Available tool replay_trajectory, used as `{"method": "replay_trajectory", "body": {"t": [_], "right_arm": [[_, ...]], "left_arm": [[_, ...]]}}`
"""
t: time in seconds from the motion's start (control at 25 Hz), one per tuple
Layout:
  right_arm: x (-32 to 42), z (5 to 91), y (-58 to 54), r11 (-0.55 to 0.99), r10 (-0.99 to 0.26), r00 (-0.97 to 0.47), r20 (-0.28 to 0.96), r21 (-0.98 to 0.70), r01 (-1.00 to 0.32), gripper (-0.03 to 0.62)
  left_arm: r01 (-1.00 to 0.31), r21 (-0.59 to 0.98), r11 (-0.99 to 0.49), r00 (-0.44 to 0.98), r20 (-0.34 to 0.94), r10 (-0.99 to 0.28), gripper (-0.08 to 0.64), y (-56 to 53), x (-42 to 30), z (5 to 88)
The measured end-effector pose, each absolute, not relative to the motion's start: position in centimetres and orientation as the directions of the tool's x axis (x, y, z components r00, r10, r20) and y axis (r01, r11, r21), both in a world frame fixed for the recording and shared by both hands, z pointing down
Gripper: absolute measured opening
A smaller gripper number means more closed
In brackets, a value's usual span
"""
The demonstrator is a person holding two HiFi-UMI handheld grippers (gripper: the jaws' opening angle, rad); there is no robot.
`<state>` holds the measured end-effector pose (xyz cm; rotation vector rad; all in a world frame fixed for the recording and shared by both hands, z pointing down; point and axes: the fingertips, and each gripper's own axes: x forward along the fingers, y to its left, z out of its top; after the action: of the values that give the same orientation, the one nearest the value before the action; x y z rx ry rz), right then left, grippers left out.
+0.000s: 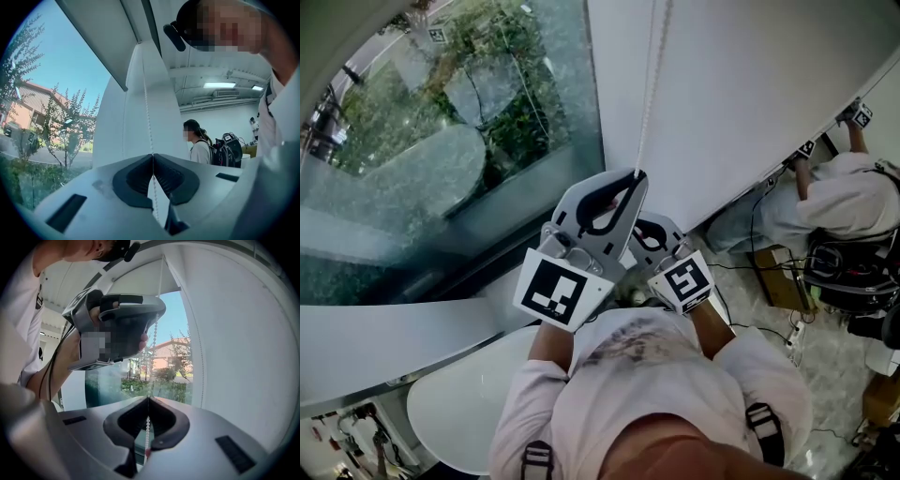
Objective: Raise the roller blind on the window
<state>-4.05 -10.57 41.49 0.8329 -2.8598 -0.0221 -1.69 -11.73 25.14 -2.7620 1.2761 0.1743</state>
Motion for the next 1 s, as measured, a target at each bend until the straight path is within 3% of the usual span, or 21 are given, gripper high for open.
{"method": "replay_trajectory", "body": {"t": [1.0], "right_arm": [[-3.7,49.5,-11.0,0.842,-0.513,-0.798,0.315,0.007,-0.539,0.061]], "left_arm": [[-0.754,0.061,-0.654,0.652,-0.040,-0.757,0.009,-12.4,-1.7,33.2]]}}
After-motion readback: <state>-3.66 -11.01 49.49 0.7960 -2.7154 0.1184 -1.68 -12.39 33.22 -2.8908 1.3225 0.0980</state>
